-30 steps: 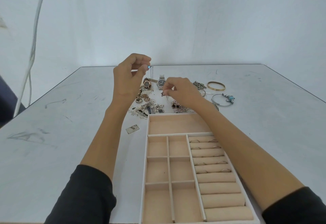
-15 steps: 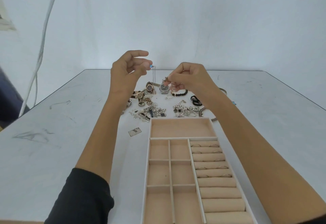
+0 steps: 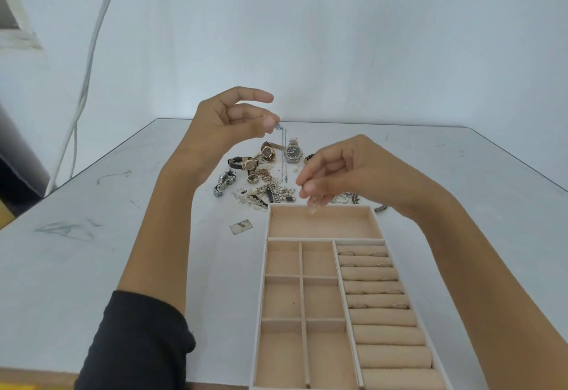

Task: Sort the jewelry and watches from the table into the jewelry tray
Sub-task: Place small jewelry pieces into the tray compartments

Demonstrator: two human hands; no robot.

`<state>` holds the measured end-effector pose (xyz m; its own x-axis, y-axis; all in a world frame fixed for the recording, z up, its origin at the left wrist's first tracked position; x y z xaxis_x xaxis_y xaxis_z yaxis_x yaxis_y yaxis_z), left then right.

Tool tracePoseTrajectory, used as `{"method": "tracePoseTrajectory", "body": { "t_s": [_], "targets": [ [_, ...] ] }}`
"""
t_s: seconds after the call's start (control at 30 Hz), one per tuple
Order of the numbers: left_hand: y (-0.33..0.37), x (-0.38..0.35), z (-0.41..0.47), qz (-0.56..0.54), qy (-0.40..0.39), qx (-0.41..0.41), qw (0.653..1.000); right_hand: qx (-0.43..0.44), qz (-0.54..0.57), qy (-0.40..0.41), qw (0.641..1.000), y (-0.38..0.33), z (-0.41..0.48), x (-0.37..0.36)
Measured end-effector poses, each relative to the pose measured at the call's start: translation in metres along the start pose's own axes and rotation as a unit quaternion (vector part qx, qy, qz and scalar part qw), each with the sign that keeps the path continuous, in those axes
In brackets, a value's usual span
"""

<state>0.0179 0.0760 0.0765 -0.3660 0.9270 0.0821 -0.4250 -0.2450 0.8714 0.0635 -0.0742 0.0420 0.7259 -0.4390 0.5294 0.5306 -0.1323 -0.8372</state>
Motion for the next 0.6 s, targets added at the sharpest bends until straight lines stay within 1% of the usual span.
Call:
{"method": "tracePoseTrajectory", "body": {
  "t_s": [0.13, 0.23, 0.3, 0.4, 0.6],
  "targets": [
    [0.000, -0.004, -0.003, -0.023, -0.035, 0.014, 0.999, -0.030, -0.070, -0.084, 0.994, 0.008, -0.010, -0.020],
    [0.000, -0.008, -0.006, -0.039, -0.062, 0.025, 0.997, -0.039, -0.106, -0.124, 0.986, 0.014, -0.015, -0.029],
    [0.000, -0.012, -0.008, -0.040, -0.085, 0.033, 0.995, -0.037, -0.123, -0.139, 0.982, 0.014, -0.017, -0.033],
    [-0.003, -0.016, -0.012, -0.044, -0.119, 0.048, 0.991, -0.043, -0.119, -0.155, 0.980, 0.016, -0.018, -0.036],
    [-0.018, -0.028, -0.026, -0.026, -0.219, 0.113, 0.969, -0.067, -0.142, -0.174, 0.972, 0.027, -0.018, -0.041]
  ]
}}
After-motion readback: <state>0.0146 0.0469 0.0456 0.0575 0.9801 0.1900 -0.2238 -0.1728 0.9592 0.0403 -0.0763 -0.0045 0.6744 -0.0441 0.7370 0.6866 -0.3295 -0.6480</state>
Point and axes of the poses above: each hand's wrist, its own z-axis towards the middle knuckle, its own x-axis out of the back of the hand, y = z × x, the point moved 10 cm from there along z, towards the middle knuckle, and after that the axes turned 3 degrees about -z, right-handed, at the moved point
